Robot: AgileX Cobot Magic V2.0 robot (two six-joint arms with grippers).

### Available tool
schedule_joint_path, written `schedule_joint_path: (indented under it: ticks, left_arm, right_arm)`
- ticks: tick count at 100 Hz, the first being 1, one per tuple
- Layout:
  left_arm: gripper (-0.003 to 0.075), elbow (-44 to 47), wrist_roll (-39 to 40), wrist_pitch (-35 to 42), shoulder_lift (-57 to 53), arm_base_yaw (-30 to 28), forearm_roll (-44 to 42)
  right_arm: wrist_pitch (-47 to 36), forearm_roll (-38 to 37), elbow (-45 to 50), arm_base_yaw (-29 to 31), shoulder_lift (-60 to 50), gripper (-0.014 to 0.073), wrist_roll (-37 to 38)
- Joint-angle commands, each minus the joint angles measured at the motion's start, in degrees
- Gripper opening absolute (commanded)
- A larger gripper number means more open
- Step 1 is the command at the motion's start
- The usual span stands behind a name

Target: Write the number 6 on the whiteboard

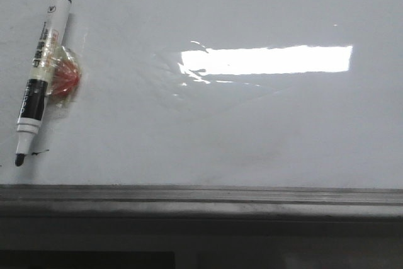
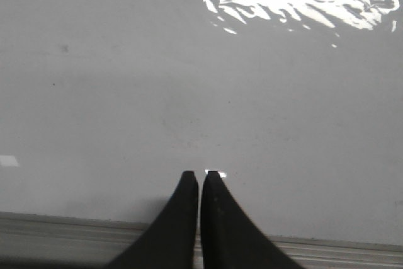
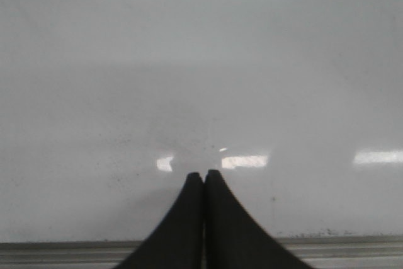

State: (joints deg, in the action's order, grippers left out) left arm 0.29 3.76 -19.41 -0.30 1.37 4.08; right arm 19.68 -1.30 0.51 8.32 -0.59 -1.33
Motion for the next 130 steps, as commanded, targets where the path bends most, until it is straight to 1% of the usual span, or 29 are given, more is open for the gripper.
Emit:
schedule_joint_path:
  ticks: [1, 101, 116, 130]
  left_arm:
    - [-0.0019, 2.56, 0.50, 2.63, -1.81, -0.10, -0.08]
    - [-0.0019, 2.56, 0.50, 2.63, -1.81, -0.10, -0.08]
    - [-0.0019, 2.46, 0.50, 4.90, -1.81, -0.10, -0.21]
    - [-0.0019, 2.46, 0.50, 5.00, -1.81, -0.10, -0.21]
  right_arm:
    - [-1.42, -0.07, 1.78, 0.01, -1.11, -0.0065, -0.47]
    - [-1.42, -0.07, 1.78, 0.01, -1.11, -0.0065, -0.47]
    - [-1.42, -0.07, 1.78, 0.01, -1.11, -0.0065, -0.47]
    - [-1.42, -0.07, 1.78, 0.01, -1.11, -0.0065, -0.47]
